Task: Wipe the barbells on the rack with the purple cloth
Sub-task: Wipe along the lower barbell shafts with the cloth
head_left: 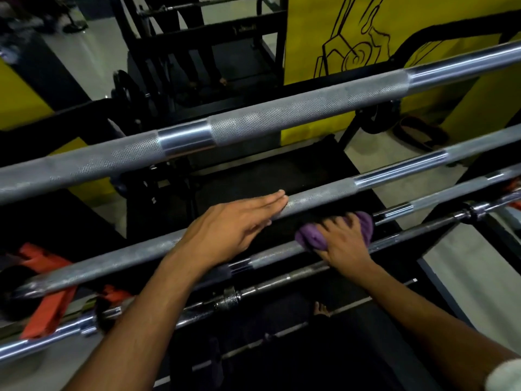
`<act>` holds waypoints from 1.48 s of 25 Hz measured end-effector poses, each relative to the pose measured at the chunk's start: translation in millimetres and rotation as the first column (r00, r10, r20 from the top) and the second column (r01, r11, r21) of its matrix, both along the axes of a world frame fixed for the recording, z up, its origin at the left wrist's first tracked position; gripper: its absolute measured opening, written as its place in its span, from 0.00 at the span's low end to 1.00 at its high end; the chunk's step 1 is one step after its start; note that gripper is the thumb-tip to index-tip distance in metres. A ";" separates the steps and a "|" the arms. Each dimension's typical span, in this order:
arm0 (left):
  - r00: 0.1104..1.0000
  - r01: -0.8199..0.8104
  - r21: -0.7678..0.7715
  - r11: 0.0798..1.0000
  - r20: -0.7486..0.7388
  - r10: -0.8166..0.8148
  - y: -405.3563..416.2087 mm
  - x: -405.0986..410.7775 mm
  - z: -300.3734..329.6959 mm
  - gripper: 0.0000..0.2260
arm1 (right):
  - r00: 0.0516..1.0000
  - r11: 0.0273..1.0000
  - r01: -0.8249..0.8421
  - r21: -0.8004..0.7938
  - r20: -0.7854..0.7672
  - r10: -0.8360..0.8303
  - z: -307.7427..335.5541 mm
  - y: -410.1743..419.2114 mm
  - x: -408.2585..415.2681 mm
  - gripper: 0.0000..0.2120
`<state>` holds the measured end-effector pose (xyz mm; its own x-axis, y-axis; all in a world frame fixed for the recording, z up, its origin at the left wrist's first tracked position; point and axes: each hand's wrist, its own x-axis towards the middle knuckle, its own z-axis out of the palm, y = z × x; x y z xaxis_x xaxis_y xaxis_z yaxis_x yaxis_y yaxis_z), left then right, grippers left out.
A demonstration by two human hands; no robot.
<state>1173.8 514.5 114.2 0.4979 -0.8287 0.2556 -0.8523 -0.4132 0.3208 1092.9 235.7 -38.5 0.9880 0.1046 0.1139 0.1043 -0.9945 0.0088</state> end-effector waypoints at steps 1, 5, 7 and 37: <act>1.000 0.008 0.000 1.000 -0.005 -0.008 -0.3 0.8 0.0 0.22 | 0.998 0.998 0.062 0.015 0.000 -0.062 0.9 8.4 -1.9 0.25; 1.000 0.013 0.004 1.000 -0.011 -0.013 -0.5 4.1 -0.7 0.22 | 0.992 0.989 0.120 0.082 -0.035 -0.118 -2.7 66.1 -9.5 0.26; 1.000 -0.001 -0.014 1.000 -0.001 0.001 0.6 6.8 -1.6 0.22 | 0.999 0.996 -0.011 0.083 -0.038 0.014 -4.1 100.5 -7.5 0.29; 0.923 0.307 0.429 0.849 0.084 -0.376 9.7 20.4 15.1 0.32 | 0.679 -0.910 -0.247 0.332 -0.611 -0.407 -19.9 113.7 -118.8 0.28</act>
